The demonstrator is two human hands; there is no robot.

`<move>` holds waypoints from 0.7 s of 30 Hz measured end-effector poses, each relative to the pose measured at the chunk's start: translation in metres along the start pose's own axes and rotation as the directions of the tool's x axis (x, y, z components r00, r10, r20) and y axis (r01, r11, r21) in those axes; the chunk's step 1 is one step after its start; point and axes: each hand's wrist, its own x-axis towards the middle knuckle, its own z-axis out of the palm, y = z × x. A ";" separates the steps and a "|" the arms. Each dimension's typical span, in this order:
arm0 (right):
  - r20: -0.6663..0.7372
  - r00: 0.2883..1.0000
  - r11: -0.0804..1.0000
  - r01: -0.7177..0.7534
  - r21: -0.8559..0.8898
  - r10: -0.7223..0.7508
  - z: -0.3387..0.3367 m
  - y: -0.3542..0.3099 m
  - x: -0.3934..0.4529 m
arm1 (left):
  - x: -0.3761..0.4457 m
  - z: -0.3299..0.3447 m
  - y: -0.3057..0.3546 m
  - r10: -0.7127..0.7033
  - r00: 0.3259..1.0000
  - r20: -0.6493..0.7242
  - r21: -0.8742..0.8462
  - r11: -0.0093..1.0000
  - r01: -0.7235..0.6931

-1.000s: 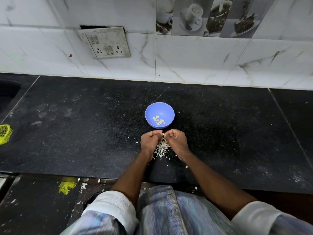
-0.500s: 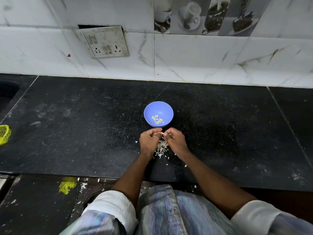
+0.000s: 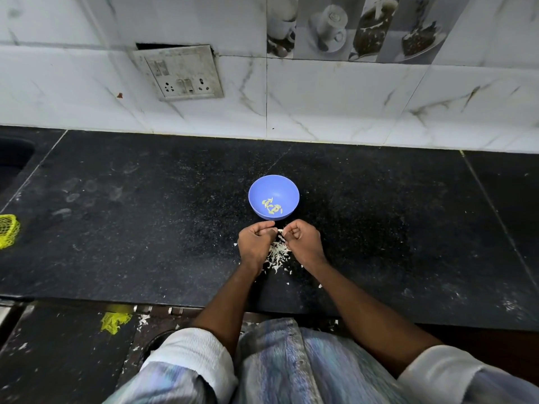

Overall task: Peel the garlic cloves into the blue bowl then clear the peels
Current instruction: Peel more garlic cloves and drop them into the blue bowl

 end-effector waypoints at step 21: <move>0.078 0.997 1.000 0.012 0.009 -0.013 0.000 -0.003 0.002 | 0.012 0.003 -0.011 0.043 0.999 0.000 0.234 0.971 -0.041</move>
